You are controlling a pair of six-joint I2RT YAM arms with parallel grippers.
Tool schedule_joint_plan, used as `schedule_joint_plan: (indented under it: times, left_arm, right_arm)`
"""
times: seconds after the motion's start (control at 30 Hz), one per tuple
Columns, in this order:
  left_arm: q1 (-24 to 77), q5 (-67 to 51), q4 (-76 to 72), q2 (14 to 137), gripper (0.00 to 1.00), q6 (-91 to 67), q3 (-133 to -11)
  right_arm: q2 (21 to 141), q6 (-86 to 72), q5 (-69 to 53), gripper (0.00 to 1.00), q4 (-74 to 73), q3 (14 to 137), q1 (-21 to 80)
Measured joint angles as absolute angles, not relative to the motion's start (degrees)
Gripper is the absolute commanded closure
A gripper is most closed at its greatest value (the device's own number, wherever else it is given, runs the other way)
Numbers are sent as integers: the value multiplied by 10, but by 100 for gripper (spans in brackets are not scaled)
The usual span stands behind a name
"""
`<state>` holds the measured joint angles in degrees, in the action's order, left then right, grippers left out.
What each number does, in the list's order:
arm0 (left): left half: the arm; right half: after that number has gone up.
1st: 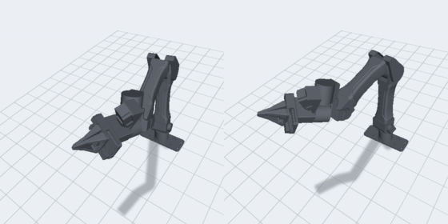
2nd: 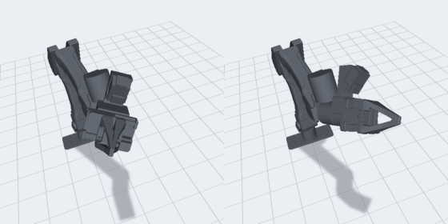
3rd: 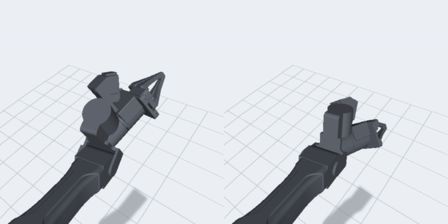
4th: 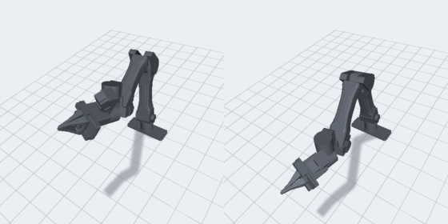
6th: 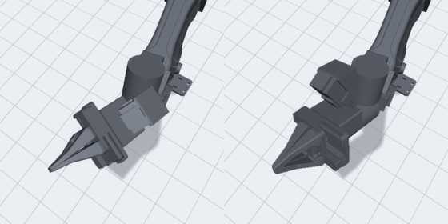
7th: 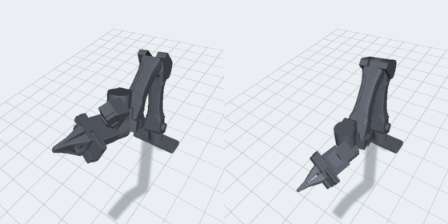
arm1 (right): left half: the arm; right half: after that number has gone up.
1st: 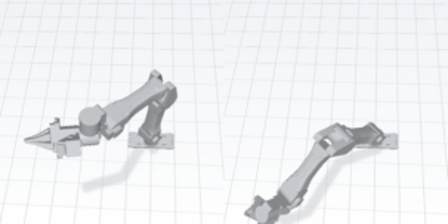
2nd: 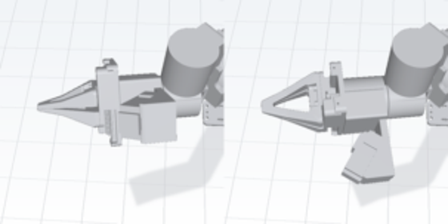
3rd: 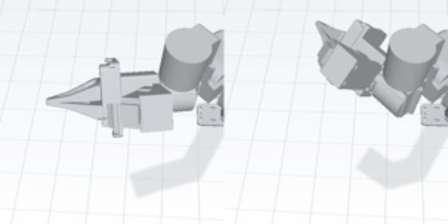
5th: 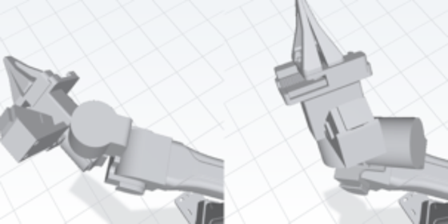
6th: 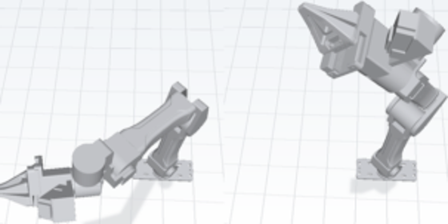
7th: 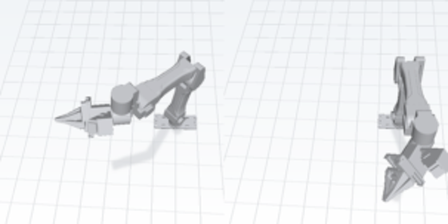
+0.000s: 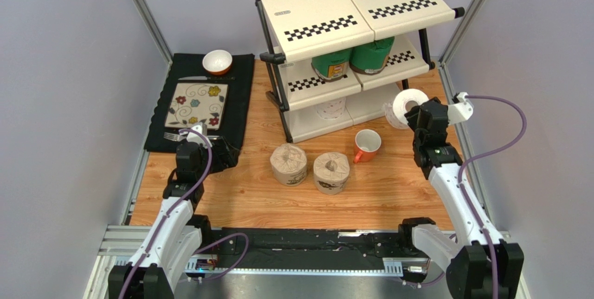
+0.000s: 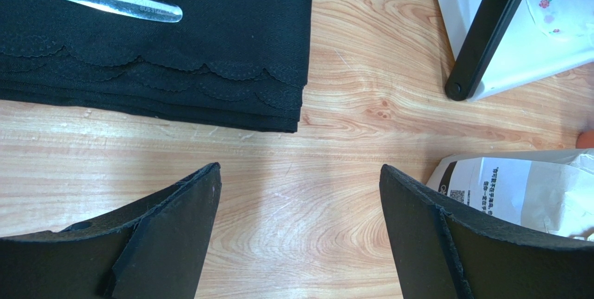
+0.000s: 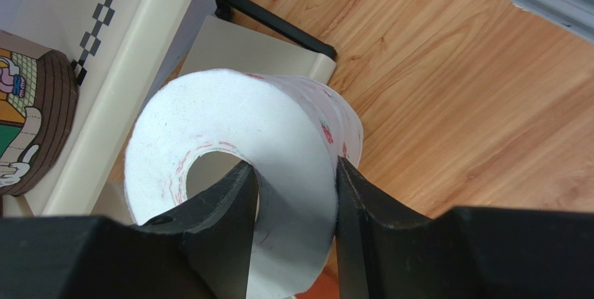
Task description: Place and organize the paper towels onto the shelf
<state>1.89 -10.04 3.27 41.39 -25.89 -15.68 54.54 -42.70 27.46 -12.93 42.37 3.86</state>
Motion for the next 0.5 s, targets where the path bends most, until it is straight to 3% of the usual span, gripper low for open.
schedule_joint_plan:
  times: [0.5]
  left_arm:
    - [19,-100,28,415,8,-259,-157]
  right_arm:
    - [690,-439,192,66,14,424,37]
